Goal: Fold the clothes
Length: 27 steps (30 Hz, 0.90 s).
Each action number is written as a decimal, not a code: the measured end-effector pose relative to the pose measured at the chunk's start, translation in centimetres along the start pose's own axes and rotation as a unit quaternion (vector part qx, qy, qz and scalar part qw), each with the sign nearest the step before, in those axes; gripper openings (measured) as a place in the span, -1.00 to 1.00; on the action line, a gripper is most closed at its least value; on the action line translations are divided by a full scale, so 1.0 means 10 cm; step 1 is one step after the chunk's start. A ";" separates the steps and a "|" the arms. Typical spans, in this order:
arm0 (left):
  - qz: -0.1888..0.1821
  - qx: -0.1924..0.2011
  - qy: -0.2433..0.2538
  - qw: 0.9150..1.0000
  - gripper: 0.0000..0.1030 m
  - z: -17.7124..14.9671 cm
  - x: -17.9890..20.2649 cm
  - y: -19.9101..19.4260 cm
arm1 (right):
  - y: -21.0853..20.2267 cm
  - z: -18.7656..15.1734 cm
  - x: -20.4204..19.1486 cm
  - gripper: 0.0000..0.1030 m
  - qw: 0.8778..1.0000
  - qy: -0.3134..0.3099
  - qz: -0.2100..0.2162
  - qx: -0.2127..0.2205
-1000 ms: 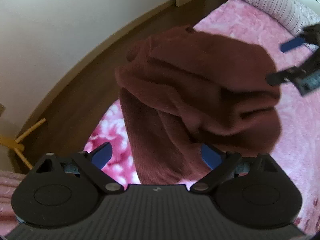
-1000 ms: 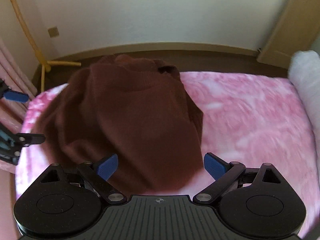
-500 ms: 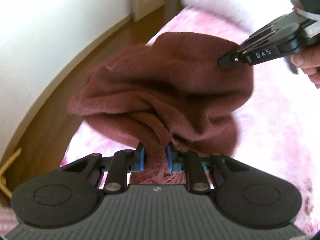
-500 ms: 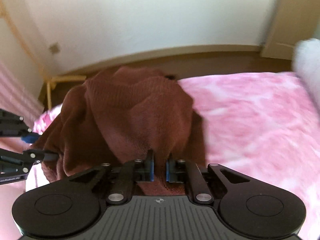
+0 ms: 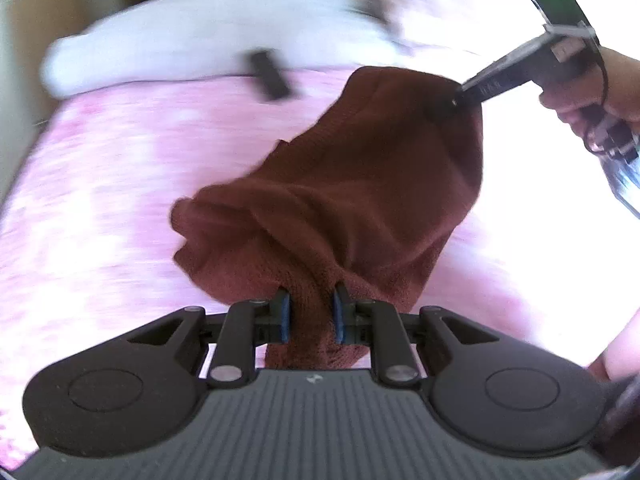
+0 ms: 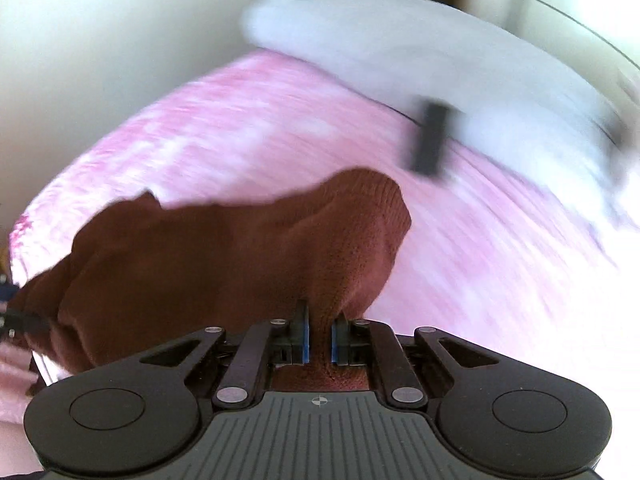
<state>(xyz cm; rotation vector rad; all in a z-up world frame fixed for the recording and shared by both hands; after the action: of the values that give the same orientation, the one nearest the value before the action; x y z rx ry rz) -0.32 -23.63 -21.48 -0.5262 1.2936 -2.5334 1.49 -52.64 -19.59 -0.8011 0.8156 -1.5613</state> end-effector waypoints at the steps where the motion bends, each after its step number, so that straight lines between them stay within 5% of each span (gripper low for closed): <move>1: -0.014 -0.012 0.006 1.000 -0.68 -0.07 0.30 0.08 | -0.16 -0.32 0.22 -0.88 1.000 0.020 -0.009 -0.004; 7: -0.068 -0.057 0.076 0.993 -0.69 -0.04 1.44 0.52 | -1.12 -1.99 1.24 -0.89 0.989 0.132 -0.062 -0.039; 12: -0.067 -0.038 0.138 0.987 -0.69 0.24 1.77 0.64 | -1.77 -2.71 1.70 -0.93 0.969 0.210 -0.128 -0.038; 16: -0.073 -0.065 0.134 0.986 -0.63 0.22 1.80 0.72 | -1.93 -2.90 1.51 -0.92 0.951 0.250 -0.172 -0.063; 21: -0.093 -0.122 0.124 0.980 -0.48 -0.32 1.70 0.83 | -1.84 -2.93 1.17 -0.88 0.942 0.283 -0.163 -0.074; 23: -0.093 -0.132 0.117 0.980 -0.40 -0.49 1.62 0.81 | -1.74 -2.82 0.93 -0.25 0.947 0.282 -0.140 -0.059; 24: -0.091 -0.135 0.109 0.981 -0.36 -0.56 1.56 0.80 | -1.69 -2.73 0.78 0.57 0.952 0.277 -0.123 -0.047; 25: -0.088 -0.139 0.100 0.981 -0.33 -0.63 1.50 0.79 | -1.61 -2.62 0.62 0.75 0.957 0.270 -0.102 -0.033; 27: -0.080 -0.141 0.079 0.984 -0.31 -0.73 1.36 0.80 | -1.42 -2.41 0.29 0.75 0.966 0.253 -0.052 -0.016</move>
<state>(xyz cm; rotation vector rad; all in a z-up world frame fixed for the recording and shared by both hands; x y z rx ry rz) -15.28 -28.05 -29.15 -0.5106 1.7510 -2.5769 -26.62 -52.05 -20.06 -0.4717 1.1824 -1.8845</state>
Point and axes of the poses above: each gripper's, at about its wrist camera, not at the fingertips, and y roughly the way its jaws point, x to its right, z to its top, the point moved 10 cm from there along y, roughly the way its jaws point, and after that the axes turned 10 degrees about -y, right-handed, at the moved point
